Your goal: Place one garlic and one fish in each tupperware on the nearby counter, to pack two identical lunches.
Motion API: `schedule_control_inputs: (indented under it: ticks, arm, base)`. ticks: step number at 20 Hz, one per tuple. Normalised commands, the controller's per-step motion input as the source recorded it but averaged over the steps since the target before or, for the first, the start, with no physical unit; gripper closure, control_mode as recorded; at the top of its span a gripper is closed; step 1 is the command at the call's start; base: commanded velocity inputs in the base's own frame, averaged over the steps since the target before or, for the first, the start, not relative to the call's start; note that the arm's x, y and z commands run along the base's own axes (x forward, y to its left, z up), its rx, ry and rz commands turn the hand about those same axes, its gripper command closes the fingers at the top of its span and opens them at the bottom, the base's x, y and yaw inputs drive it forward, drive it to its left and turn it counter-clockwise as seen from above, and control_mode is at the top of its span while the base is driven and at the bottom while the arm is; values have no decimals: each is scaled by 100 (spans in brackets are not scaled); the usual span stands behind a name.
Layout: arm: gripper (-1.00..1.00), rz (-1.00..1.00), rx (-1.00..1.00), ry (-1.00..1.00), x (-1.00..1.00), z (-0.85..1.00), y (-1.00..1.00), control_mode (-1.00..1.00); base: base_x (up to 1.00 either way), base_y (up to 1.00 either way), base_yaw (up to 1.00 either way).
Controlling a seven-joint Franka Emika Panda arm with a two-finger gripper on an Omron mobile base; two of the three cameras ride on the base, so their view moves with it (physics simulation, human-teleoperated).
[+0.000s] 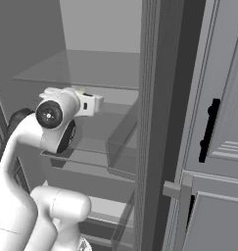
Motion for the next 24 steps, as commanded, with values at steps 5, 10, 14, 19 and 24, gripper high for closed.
schedule_control_inputs:
  ticks: [5, 10, 14, 19, 24]
  arm:
    - [100, 13, -28, 65, -95, -86, 3, -100]
    - [100, 8, -18, 47, -3, -44, 7, -100]
    - [100, 1, -3, 3, -4, -6, 3, 100]
    - [100, 0, 0, 0, 0, 0, 0, 100]
    - [100, 0, 0, 0, 0, 0, 0, 100]
  base:
    - [0, 0, 0]
    - [0, 0, 0]
    - [-75, -3, 1]
    - [-100, -26, 0]
    - [-100, -31, -14]
